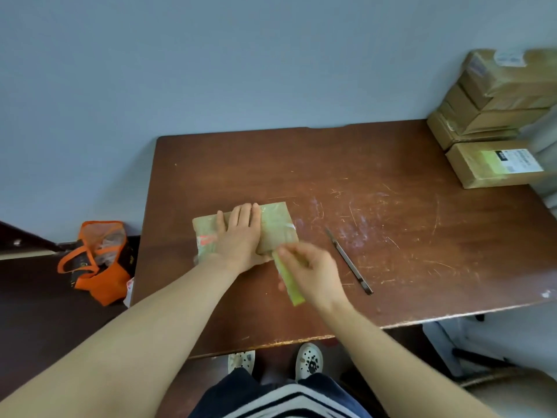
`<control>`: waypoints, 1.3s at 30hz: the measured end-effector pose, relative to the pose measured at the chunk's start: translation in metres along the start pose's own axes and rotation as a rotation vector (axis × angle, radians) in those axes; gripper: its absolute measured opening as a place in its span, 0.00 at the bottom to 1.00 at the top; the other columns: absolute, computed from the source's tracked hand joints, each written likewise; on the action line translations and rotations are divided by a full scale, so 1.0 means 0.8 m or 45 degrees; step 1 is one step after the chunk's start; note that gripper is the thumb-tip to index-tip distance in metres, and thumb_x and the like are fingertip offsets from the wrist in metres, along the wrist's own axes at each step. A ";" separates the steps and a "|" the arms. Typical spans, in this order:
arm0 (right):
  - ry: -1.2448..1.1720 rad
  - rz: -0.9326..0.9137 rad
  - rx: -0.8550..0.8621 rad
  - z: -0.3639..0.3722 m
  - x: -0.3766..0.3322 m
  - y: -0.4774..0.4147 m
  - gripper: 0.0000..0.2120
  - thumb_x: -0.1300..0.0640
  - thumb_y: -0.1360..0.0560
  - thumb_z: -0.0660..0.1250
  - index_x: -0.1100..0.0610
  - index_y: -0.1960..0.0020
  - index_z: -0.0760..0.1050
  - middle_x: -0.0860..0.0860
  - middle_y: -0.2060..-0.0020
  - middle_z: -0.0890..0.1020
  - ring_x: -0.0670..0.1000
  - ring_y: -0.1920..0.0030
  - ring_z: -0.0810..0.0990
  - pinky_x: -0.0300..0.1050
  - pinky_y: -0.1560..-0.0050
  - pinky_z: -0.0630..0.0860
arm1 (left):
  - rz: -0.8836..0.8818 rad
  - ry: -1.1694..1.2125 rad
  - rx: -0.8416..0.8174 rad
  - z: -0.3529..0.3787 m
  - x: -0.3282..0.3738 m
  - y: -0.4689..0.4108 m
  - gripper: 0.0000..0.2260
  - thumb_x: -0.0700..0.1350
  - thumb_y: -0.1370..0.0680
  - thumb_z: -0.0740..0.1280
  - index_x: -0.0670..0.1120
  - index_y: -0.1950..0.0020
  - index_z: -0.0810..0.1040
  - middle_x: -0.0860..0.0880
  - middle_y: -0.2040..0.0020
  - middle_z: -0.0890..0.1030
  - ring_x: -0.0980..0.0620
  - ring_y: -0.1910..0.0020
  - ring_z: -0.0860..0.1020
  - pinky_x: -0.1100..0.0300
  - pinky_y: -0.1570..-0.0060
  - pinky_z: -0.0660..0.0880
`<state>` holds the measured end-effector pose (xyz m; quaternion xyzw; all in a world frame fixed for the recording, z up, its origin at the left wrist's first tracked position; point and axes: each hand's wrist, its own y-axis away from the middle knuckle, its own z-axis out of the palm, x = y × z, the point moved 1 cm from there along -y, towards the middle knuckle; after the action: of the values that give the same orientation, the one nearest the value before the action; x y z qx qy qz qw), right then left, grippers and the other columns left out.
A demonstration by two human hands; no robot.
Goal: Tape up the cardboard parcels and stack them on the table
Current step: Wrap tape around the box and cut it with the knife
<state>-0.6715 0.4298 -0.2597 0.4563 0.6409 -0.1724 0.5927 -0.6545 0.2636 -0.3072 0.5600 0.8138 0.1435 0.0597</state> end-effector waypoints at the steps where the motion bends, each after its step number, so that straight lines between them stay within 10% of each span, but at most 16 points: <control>1: 0.026 0.103 0.005 0.000 0.013 0.010 0.06 0.52 0.23 0.66 0.42 0.53 0.79 0.46 0.69 0.83 0.49 0.72 0.82 0.47 0.67 0.82 | 0.010 -0.018 0.013 0.000 0.001 0.000 0.51 0.65 0.29 0.67 0.42 0.23 0.40 0.46 0.23 0.48 0.45 0.24 0.45 0.38 0.28 0.44; 8: -0.020 0.429 -0.058 0.009 0.035 -0.027 0.08 0.57 0.22 0.63 0.50 0.57 0.77 0.51 0.64 0.81 0.53 0.72 0.82 0.48 0.63 0.82 | 0.012 0.209 -0.210 -0.014 -0.005 0.000 0.46 0.55 0.27 0.64 0.46 0.24 0.33 0.45 0.23 0.33 0.47 0.25 0.32 0.40 0.29 0.34; 15: -0.279 0.559 -0.046 0.005 0.035 -0.028 0.13 0.65 0.25 0.58 0.58 0.44 0.76 0.56 0.51 0.80 0.53 0.72 0.82 0.45 0.66 0.81 | -0.054 0.201 0.160 -0.011 0.059 -0.043 0.34 0.65 0.21 0.39 0.44 0.23 0.36 0.46 0.22 0.37 0.50 0.23 0.38 0.51 0.26 0.35; 22: -0.427 0.540 -0.068 -0.003 0.057 -0.014 0.11 0.64 0.25 0.63 0.52 0.46 0.70 0.58 0.49 0.80 0.57 0.67 0.83 0.51 0.63 0.82 | -0.018 0.015 0.194 0.023 0.060 -0.050 0.45 0.73 0.27 0.45 0.43 0.23 0.37 0.43 0.22 0.40 0.46 0.23 0.41 0.49 0.26 0.38; 26: -0.478 0.555 -0.063 -0.001 0.068 -0.012 0.17 0.62 0.24 0.65 0.50 0.40 0.66 0.59 0.48 0.79 0.55 0.67 0.83 0.45 0.67 0.79 | 0.059 0.044 0.207 0.023 0.058 -0.055 0.38 0.60 0.26 0.57 0.50 0.22 0.43 0.42 0.22 0.42 0.45 0.23 0.41 0.47 0.26 0.37; 34: -0.151 0.449 -0.090 -0.011 0.070 -0.016 0.26 0.55 0.26 0.67 0.50 0.30 0.63 0.50 0.46 0.78 0.46 0.50 0.78 0.34 0.57 0.73 | 0.159 0.076 -0.025 -0.001 0.058 -0.051 0.29 0.71 0.26 0.42 0.68 0.26 0.40 0.46 0.28 0.24 0.48 0.29 0.25 0.47 0.32 0.28; 37: -0.160 0.452 -0.135 -0.022 0.068 -0.018 0.25 0.58 0.26 0.64 0.50 0.30 0.64 0.49 0.52 0.80 0.48 0.52 0.78 0.38 0.55 0.74 | 0.050 0.450 0.382 -0.024 0.061 -0.029 0.22 0.60 0.20 0.53 0.59 0.26 0.60 0.46 0.21 0.49 0.45 0.23 0.47 0.50 0.27 0.46; 39: -0.166 0.444 -0.171 -0.025 0.066 -0.018 0.25 0.60 0.26 0.63 0.50 0.30 0.63 0.52 0.49 0.80 0.51 0.48 0.79 0.44 0.49 0.76 | -0.176 0.734 0.572 -0.031 0.060 -0.002 0.12 0.52 0.22 0.58 0.50 0.46 0.77 0.46 0.43 0.79 0.43 0.43 0.75 0.51 0.44 0.70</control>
<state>-0.6885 0.4576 -0.3080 0.5077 0.5224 -0.0532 0.6830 -0.6796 0.3034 -0.2813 0.4395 0.8442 0.1089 -0.2869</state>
